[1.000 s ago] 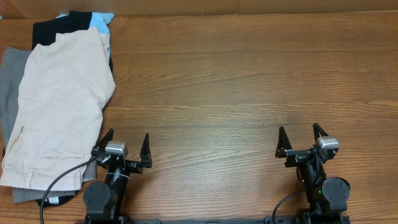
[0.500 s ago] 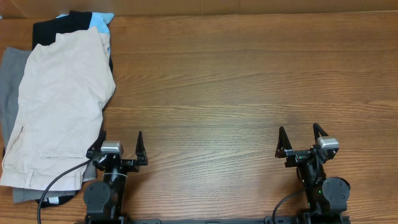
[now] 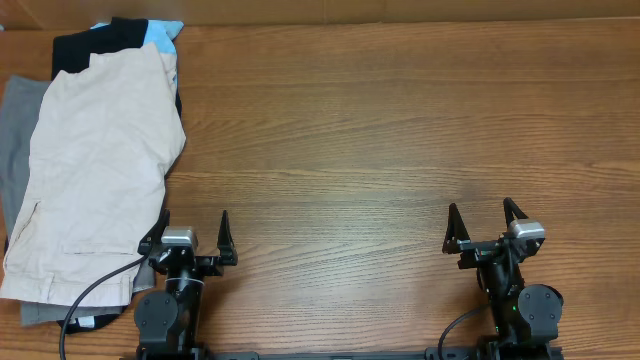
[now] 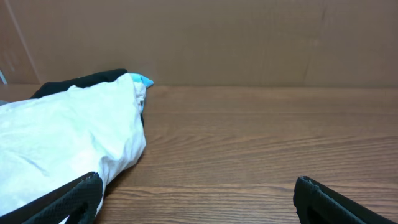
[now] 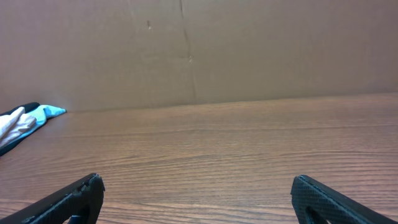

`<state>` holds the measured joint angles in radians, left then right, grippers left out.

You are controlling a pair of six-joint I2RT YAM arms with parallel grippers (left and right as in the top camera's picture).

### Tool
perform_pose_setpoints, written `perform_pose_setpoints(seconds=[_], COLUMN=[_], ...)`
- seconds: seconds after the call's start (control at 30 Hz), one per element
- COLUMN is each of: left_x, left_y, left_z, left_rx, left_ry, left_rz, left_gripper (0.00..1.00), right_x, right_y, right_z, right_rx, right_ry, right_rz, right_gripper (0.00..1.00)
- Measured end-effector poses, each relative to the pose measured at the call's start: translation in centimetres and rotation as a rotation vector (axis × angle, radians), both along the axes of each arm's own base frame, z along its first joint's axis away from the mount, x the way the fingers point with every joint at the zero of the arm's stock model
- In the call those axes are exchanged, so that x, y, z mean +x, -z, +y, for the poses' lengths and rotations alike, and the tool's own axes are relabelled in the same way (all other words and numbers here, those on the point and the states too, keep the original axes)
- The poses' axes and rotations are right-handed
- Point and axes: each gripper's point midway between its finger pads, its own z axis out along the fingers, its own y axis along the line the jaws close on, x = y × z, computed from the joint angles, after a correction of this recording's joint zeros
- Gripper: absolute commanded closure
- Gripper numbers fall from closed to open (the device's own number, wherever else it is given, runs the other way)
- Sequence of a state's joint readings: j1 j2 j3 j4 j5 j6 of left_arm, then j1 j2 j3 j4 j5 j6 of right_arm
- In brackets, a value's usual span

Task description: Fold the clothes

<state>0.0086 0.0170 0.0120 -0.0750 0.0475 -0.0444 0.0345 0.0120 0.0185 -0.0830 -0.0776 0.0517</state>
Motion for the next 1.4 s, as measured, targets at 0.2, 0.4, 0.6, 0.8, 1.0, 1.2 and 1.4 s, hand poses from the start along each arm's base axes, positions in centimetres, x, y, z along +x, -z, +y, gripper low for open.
perform_pose_setpoints(seconds=[0.2, 0.4, 0.6, 0.8, 1.0, 1.2, 1.4], left_x=[0.0, 0.1, 0.0, -0.7, -1.3, -1.3, -0.5], left_y=[-0.3, -1.7, -2.0, -4.5, -7.1, -6.7, -5.6], left_z=[0.0, 0.0, 0.0, 0.3, 0.6, 0.6, 0.4], left_rx=[0.0, 0.001, 0.001, 0.001, 0.002, -0.001, -0.018], left_ry=[0.0, 0.0, 0.0, -0.02, -0.038, -0.037, -0.025], left_rz=[-0.014, -0.069, -0.067, -0.076, -0.121, -0.103, -0.038], left_gripper=[0.0, 0.0, 0.0, 0.0, 0.0, 0.0, 0.0], right_x=[0.0, 0.0, 0.0, -0.1, -0.2, -0.6, -0.9], right_y=[0.0, -0.4, -2.0, -2.2, -2.7, -4.4, -5.1], right_z=[0.0, 0.0, 0.0, 0.1, 0.2, 0.6, 0.8], right_rx=[0.0, 0.001, 0.003, 0.003, 0.003, 0.003, 0.003], right_ry=[0.0, 0.0, 0.0, -0.005, -0.011, -0.038, -0.047], right_rz=[0.0, -0.017, -0.08, -0.09, -0.099, -0.123, -0.116], right_gripper=[0.0, 0.0, 0.0, 0.0, 0.0, 0.0, 0.0])
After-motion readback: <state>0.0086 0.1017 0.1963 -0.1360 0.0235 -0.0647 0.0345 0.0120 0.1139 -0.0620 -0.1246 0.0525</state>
